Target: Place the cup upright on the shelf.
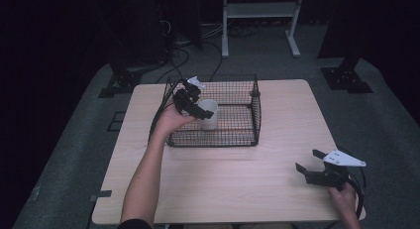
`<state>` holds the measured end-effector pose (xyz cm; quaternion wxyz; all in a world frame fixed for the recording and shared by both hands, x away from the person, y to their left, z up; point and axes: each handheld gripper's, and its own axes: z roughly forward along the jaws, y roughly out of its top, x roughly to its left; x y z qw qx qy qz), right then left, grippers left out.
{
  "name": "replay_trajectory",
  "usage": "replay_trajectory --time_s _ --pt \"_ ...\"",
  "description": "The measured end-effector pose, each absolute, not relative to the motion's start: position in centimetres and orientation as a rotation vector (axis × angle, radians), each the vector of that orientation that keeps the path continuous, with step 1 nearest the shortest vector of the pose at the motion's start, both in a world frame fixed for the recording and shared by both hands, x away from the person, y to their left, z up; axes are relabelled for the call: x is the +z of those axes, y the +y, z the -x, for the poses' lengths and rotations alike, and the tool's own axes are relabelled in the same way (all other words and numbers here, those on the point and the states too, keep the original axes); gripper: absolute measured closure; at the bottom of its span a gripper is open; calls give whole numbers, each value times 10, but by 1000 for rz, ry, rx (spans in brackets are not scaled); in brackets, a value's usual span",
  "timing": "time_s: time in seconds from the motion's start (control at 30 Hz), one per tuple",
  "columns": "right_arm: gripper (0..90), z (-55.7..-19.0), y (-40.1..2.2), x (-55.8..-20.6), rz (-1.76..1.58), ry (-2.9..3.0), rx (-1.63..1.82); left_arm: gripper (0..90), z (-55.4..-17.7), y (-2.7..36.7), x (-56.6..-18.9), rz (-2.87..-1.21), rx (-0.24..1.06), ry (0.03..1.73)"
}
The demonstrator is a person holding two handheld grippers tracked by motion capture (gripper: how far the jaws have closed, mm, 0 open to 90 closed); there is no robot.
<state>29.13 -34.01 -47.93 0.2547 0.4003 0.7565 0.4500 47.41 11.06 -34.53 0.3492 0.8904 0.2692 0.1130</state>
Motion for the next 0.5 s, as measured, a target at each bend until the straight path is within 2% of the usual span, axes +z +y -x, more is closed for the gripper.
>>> replay_trajectory --time_s 0.5 --pt "131 -291 -340 -479 -1085 2056 1220 81 -449 121 -347 -2256 299 682"
